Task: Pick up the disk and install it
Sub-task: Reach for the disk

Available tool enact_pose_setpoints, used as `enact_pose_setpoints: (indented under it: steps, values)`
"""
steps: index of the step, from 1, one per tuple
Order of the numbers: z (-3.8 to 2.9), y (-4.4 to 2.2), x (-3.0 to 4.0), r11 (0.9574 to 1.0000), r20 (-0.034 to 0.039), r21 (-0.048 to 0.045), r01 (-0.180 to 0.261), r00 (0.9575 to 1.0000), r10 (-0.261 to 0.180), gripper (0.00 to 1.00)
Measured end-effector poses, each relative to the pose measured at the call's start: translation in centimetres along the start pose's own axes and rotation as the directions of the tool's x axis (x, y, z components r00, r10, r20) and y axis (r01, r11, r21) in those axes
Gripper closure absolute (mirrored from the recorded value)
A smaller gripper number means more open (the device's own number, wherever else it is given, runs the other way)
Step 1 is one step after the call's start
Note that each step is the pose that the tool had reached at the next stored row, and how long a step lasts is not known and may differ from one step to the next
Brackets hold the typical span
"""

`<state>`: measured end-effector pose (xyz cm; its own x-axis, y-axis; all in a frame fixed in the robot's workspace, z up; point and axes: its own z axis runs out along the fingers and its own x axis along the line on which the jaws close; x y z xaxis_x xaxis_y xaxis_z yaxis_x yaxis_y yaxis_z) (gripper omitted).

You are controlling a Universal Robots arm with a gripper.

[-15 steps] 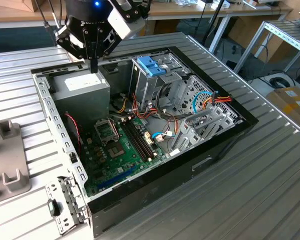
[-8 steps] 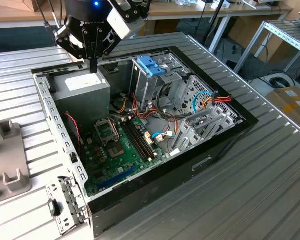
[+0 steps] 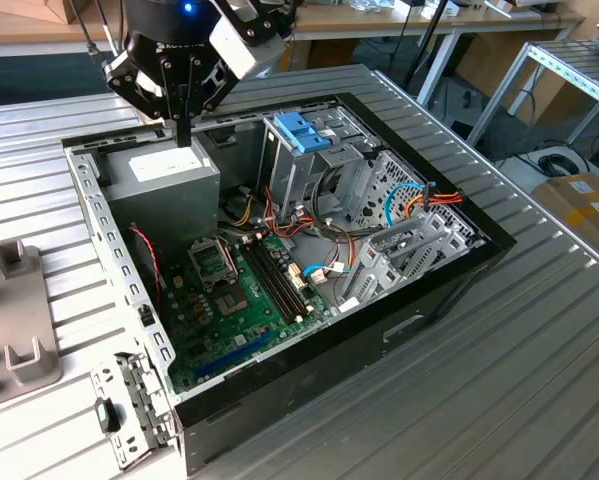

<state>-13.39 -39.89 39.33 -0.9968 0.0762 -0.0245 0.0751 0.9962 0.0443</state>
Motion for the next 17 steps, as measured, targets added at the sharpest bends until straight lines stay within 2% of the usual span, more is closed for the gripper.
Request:
enact_pose_setpoints:
  steps: [17]
  values:
    - [-0.01,-0.04,0.51,1.0,0.0,0.0,0.0,1.0,0.0,0.9]
